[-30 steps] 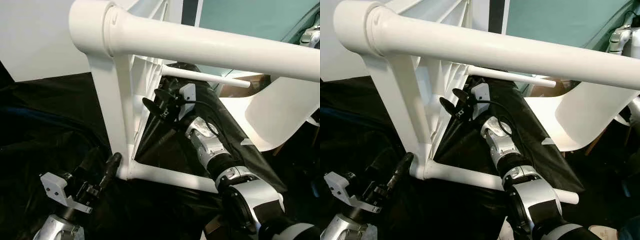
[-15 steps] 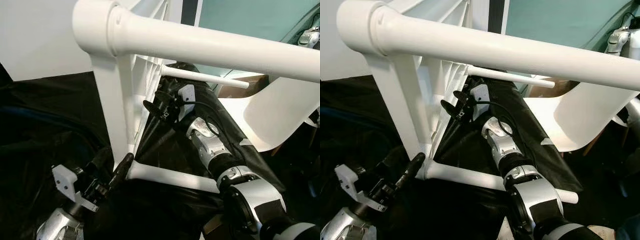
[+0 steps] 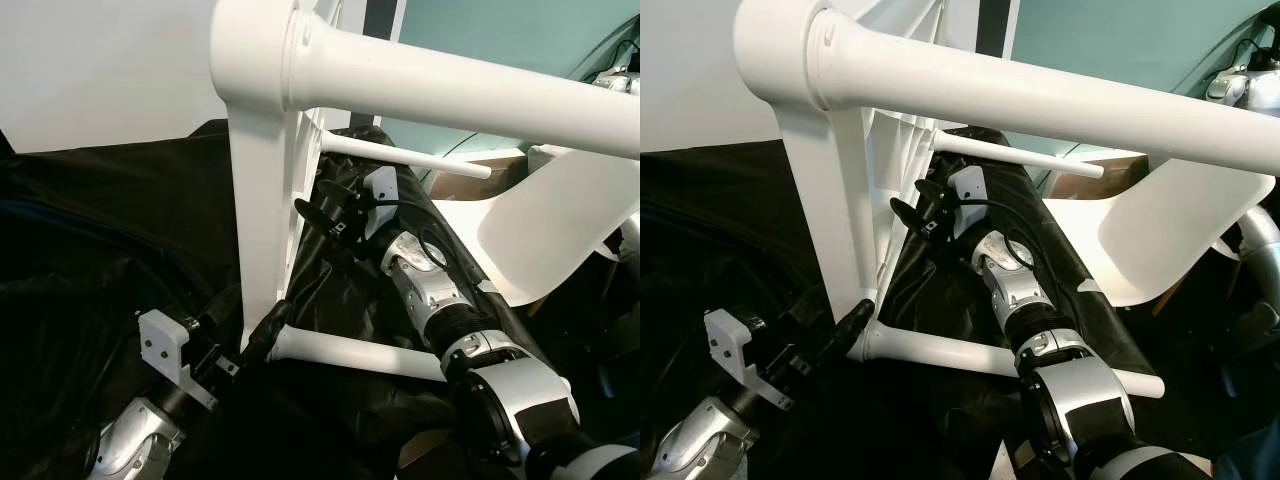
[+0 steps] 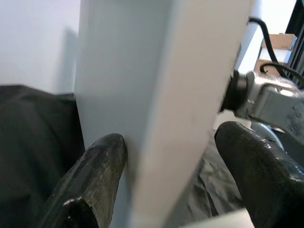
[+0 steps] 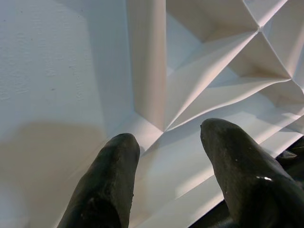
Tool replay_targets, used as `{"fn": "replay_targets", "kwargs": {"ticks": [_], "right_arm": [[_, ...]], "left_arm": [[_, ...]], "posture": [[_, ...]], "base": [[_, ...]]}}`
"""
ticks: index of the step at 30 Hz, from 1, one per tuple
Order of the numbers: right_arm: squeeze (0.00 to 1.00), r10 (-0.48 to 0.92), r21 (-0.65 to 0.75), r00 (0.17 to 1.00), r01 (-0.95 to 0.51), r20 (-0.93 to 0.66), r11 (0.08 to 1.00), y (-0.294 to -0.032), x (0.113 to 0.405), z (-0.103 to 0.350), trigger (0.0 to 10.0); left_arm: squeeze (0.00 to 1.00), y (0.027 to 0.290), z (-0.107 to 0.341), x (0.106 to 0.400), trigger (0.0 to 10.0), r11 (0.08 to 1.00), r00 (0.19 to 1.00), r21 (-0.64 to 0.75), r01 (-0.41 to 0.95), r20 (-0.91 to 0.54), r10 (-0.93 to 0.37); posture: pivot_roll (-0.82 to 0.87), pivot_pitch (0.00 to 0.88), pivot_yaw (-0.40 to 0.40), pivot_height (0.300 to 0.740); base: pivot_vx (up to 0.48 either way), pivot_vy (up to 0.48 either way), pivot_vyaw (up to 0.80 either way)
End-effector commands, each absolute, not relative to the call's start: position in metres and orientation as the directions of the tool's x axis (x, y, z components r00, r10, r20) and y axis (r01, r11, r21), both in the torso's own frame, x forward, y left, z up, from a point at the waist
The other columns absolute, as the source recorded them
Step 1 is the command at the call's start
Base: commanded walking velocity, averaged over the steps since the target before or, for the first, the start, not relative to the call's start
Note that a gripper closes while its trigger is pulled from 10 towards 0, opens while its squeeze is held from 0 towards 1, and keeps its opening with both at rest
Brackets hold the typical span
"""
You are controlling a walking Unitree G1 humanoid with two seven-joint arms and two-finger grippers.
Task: Building children table
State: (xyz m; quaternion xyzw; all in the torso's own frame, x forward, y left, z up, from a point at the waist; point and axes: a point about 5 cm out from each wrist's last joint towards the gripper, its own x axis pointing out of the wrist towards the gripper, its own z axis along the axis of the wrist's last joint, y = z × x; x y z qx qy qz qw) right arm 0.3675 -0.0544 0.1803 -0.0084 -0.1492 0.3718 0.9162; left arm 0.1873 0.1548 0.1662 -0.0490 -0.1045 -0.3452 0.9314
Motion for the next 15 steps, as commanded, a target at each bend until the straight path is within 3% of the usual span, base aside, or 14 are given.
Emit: {"fn": "replay_targets", "kwargs": {"ticks": [1, 15], "right_arm": [[0.00, 0.685, -0.134, 0.682, -0.676, 0.257, 0.724, -0.057, 0.368, 0.181, 10.0], [0.00, 0.678, -0.129, 0.687, -0.671, 0.260, 0.730, -0.057, 0.369, 0.182, 10.0]], "left_arm": [[0.00, 0.157, 0.165, 0.189, 10.0, 0.768, 0.750, -0.006, 0.641, 0.221, -0.624], [0.00, 0.168, 0.159, 0.183, 10.0, 0.887, 0.859, 0.019, 0.462, 0.240, -0.453]], "posture": [[0.14, 0.000, -0.118, 0.740], [0.15, 0.000, -0.110, 0.740]], "base": [[0.000, 0.000, 0.00], [0.000, 0.000, 0.00]]}}
